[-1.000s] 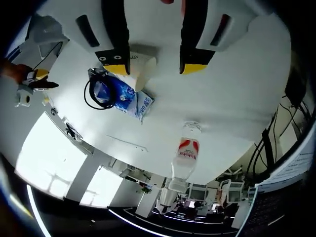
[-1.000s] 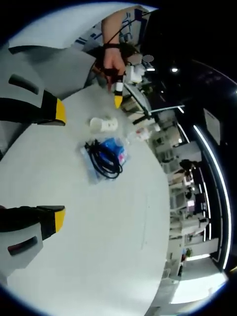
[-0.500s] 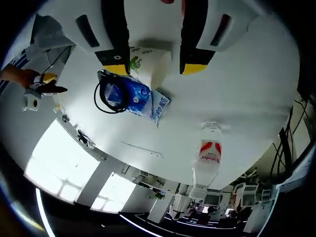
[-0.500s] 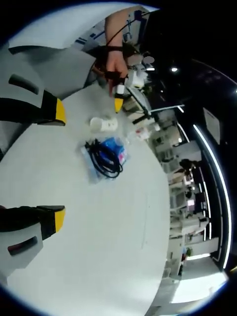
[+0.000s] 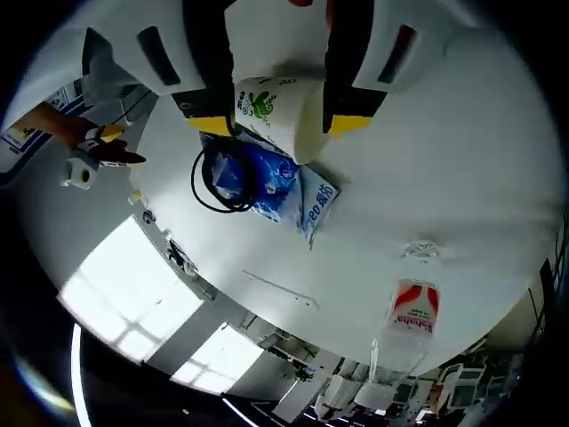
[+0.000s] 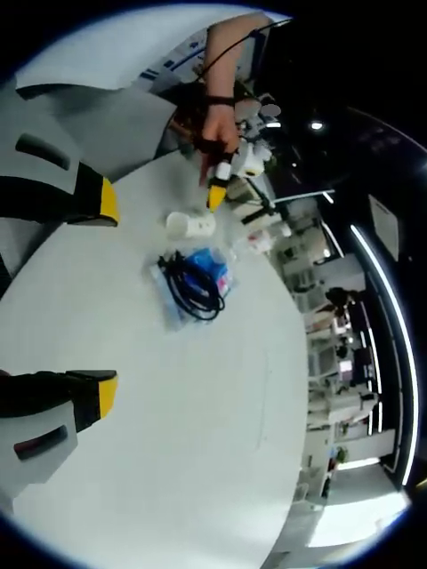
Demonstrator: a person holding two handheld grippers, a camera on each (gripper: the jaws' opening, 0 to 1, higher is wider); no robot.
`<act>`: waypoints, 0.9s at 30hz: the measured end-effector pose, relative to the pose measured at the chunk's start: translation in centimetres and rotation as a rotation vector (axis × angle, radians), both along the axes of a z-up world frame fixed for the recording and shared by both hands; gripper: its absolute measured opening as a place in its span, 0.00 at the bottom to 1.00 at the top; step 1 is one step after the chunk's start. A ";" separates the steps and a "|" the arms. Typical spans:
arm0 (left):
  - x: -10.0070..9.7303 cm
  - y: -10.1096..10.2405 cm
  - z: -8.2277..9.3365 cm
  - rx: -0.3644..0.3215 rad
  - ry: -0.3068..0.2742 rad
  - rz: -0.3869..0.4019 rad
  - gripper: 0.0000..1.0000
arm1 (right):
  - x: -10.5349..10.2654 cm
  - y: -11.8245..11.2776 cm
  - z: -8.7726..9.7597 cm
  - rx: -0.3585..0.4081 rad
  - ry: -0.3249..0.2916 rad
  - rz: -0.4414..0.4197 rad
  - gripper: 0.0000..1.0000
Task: Arrange the tabletop items into an orderly group along one side of the table until the central work area is clear of visible clutter.
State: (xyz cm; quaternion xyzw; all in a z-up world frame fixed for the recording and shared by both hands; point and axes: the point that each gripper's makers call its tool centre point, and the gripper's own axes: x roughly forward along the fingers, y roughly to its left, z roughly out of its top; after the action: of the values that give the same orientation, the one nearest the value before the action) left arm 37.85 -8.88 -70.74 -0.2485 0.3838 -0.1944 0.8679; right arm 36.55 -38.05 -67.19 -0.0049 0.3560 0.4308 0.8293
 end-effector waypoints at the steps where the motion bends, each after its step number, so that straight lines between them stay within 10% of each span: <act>1: -0.1 -0.2 -0.2 0.002 0.007 -0.011 0.37 | 0.0 0.0 0.1 0.000 0.000 -0.001 0.67; 27: -1.4 -3.4 0.2 -0.068 0.002 -0.091 0.05 | 0.0 0.0 0.2 0.004 -0.002 -0.002 0.67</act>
State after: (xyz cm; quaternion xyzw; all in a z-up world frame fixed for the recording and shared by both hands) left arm 36.47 -12.30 -70.52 -0.2602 0.3886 -0.2465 0.8488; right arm 36.60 -38.10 -66.99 -0.0034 0.3543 0.4306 0.8301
